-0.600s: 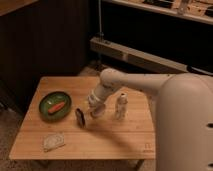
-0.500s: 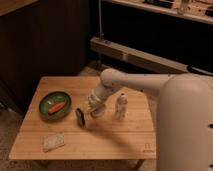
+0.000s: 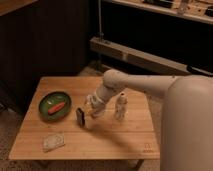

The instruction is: Knock the eraser over

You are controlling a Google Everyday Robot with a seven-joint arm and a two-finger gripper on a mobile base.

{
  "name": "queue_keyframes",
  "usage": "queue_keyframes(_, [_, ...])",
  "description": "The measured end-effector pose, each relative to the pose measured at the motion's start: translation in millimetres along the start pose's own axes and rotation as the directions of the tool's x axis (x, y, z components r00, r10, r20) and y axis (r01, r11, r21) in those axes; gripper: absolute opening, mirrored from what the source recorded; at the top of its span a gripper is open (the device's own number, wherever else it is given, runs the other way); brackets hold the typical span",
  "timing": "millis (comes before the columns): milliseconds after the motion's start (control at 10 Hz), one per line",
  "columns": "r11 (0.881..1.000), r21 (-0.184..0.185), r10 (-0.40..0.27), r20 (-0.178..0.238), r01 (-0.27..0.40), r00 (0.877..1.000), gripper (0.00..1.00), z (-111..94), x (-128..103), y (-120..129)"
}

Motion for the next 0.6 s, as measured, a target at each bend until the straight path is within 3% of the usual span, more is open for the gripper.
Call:
queue_keyframes(200, [0.999,0.013,-0.035,-0.006,0.035,0.999,0.0,3.6,5.8,-6.4])
queue_keyframes(400, [0.991,0.054,-0.121,-0.034,0.123,0.992,0.03,17.0,32.7,-22.5])
queue_keyframes(600, [0.974,0.146,-0.166,-0.05,0.172,0.985,0.06,31.3,60.4,-36.2])
